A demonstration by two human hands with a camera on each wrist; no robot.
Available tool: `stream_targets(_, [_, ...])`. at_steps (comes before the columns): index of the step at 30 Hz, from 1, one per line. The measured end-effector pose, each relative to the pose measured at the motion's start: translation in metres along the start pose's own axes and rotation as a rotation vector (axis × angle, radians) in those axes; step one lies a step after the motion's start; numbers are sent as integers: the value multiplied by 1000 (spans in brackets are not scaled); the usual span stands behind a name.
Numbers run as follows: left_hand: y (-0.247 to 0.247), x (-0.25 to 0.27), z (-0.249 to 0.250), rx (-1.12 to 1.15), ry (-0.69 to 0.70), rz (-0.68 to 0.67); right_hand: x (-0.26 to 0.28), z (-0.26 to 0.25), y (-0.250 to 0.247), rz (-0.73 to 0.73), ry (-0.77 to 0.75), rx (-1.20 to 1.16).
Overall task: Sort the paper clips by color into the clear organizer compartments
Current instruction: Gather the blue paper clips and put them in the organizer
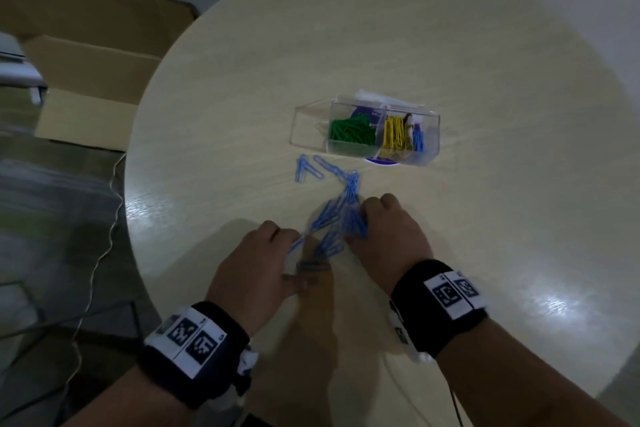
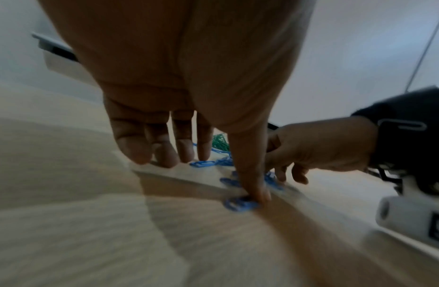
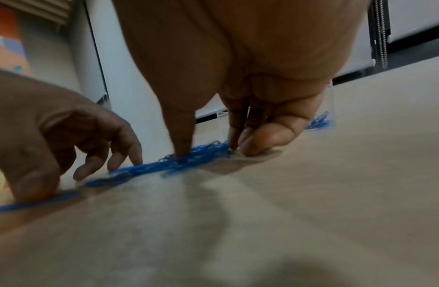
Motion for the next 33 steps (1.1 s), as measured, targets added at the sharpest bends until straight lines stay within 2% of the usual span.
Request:
stream_targets(3, [-1,4,-3,13,77,72,3,6,-4,31,-23,18])
stream_targets(7, [-8,1,-8,13,81,133,9,18,-13,73,-9,47])
stream_targets(14, [-5,7,-10,-69,104,91,14,6,-7,76,-119,102])
stream_targets(23, [-13,3,-10,-231,28,86,17,18,-13,82,-46,1])
stream_targets(28, [-15,-6,20,-221,170,150,19,50,-24,121,65,-81])
stream_targets(31, [0,-6,35,-285,292,116,17,54,-21,99,38,-7])
stream_targets(33, [9,-4,37,-302,301,76,17,48,-20,105,-11,22])
Point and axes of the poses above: each hand's wrist, its own x-axis away from the middle knuckle, its own y-axis out of the palm, z = x × y, the point moved 8 cm from there along -x, towards the middle knuckle, and after that the axes turned 11 degrees about x, right-handed, at the moved point
